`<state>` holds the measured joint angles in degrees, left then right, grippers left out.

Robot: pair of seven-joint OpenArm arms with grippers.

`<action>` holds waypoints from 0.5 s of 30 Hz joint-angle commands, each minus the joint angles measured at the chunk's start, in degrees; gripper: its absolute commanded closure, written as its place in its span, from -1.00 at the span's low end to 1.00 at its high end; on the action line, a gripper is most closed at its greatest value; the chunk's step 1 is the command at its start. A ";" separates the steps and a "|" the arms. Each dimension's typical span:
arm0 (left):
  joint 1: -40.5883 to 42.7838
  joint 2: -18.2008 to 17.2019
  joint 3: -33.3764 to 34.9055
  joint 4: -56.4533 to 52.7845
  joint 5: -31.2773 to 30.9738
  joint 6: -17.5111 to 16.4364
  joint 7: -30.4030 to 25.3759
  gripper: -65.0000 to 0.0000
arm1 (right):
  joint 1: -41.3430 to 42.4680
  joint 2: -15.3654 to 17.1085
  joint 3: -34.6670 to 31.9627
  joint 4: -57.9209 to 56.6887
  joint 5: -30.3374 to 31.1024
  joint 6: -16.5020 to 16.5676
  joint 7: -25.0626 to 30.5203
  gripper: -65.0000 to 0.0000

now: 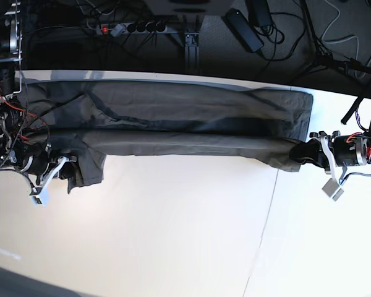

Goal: Fold the T-shirt properly
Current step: 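Lay the folded edge down and release both grippers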

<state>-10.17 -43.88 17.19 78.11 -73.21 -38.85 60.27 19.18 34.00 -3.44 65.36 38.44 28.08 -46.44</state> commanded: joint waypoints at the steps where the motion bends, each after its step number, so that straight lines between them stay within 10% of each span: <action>1: -1.18 -1.42 -0.61 1.42 -1.14 -1.15 -0.37 1.00 | 0.22 2.45 1.84 3.65 1.16 4.28 0.17 1.00; 15: 4.68 -7.96 -0.61 13.77 -1.05 -1.15 1.29 1.00 | -26.93 7.41 19.23 28.70 4.46 4.33 -0.68 1.00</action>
<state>-4.62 -50.50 17.19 91.18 -73.49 -38.85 62.17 -8.32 39.97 15.14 93.45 42.13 28.12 -47.97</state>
